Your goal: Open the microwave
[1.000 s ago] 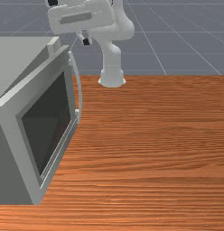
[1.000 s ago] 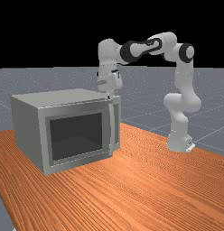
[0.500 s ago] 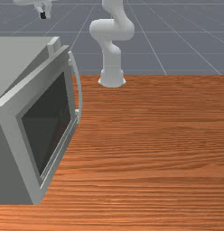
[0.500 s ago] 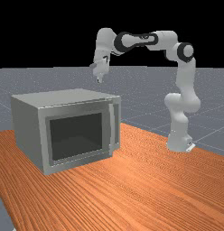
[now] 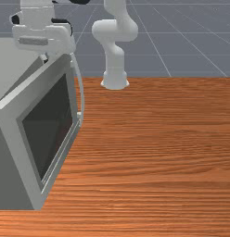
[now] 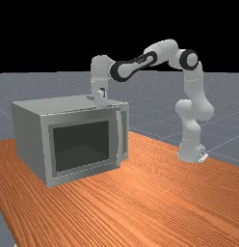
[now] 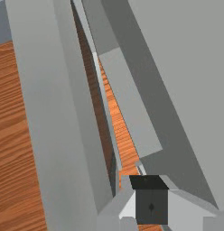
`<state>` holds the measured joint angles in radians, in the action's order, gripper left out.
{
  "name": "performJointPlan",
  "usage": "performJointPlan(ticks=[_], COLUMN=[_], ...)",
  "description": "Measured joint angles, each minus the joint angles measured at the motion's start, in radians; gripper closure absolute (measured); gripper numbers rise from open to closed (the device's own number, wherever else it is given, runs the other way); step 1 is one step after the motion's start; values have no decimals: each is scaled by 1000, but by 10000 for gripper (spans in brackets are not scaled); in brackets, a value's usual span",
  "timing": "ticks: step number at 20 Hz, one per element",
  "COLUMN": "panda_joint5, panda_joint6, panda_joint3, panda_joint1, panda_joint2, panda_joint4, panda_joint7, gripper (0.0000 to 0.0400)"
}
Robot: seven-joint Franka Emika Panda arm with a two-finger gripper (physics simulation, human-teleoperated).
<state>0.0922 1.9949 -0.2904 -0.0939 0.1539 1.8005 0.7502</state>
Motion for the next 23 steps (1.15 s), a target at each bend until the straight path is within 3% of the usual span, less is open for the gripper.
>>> performJointPlan(ticks=[5,14,18,23], panda_joint5=[8,1,-32,-79], panda_joint6=[23,29,1,-75], panda_joint3=[52,270,357,408], panda_joint1=[-28,-47,-29,30], panda_joint2=[-19,0,88,274], panda_joint4=[24,-5,-119,-381], panda_joint7=[20,130,166,192], gripper=[400,400,400,400])
